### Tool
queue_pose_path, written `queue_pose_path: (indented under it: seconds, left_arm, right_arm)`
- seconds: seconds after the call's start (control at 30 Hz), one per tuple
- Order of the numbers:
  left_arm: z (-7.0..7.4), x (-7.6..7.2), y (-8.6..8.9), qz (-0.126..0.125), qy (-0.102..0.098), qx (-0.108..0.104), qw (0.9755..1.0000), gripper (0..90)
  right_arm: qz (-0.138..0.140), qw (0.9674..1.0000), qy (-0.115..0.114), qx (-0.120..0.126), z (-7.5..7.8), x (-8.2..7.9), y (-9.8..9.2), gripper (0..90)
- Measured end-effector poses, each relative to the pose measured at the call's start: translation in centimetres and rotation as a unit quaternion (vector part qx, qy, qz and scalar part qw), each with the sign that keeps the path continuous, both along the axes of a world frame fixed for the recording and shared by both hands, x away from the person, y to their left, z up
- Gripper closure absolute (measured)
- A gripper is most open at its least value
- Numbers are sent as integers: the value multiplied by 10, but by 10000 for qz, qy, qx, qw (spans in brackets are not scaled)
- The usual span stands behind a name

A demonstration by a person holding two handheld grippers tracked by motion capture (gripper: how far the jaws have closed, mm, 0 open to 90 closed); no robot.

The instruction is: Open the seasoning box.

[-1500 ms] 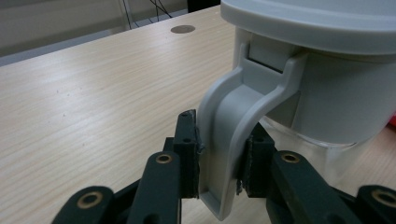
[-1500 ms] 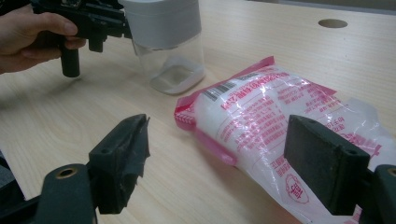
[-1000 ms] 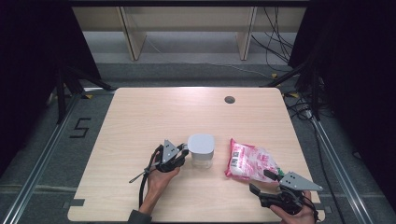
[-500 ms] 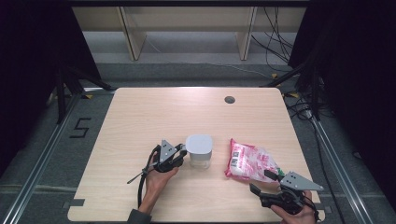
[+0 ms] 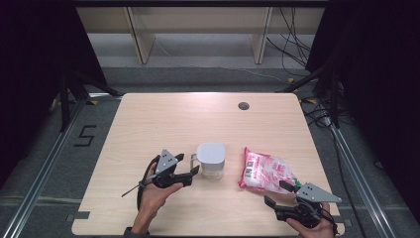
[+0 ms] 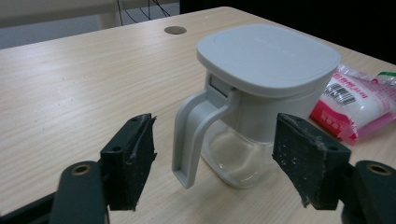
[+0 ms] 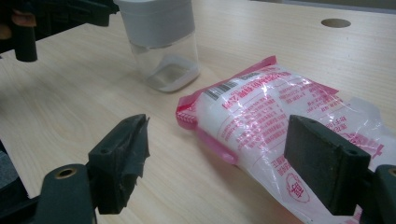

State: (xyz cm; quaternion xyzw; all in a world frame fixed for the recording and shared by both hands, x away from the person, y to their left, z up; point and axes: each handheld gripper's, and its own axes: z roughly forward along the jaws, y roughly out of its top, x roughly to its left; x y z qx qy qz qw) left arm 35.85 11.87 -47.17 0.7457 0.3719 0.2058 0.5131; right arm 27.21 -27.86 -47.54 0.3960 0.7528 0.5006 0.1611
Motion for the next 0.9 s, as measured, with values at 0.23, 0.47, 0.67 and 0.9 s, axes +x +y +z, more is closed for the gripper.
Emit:
queue_pose_path:
  seconds: [0.23, 0.47, 0.67, 0.9]
  left_arm:
    - [11, -3, 2, 23, 103, -330, 9994, 228]
    - [21, -7, 2, -167, 89, -555, 9983, 155]
    - [28, -10, -1, -226, -24, -482, 9986, 241]
    - [31, -3, -1, -166, -277, -723, 9969, 506]
  right_arm:
    - [67, 9998, -151, -70, -1, 3, -2, 223]
    - [-43, 9997, -215, -145, -2, 4, -1, 217]
    - [3, 9994, -280, -198, -2, 4, -1, 216]
    - [73, 9995, -278, -165, -1, 3, 3, 217]
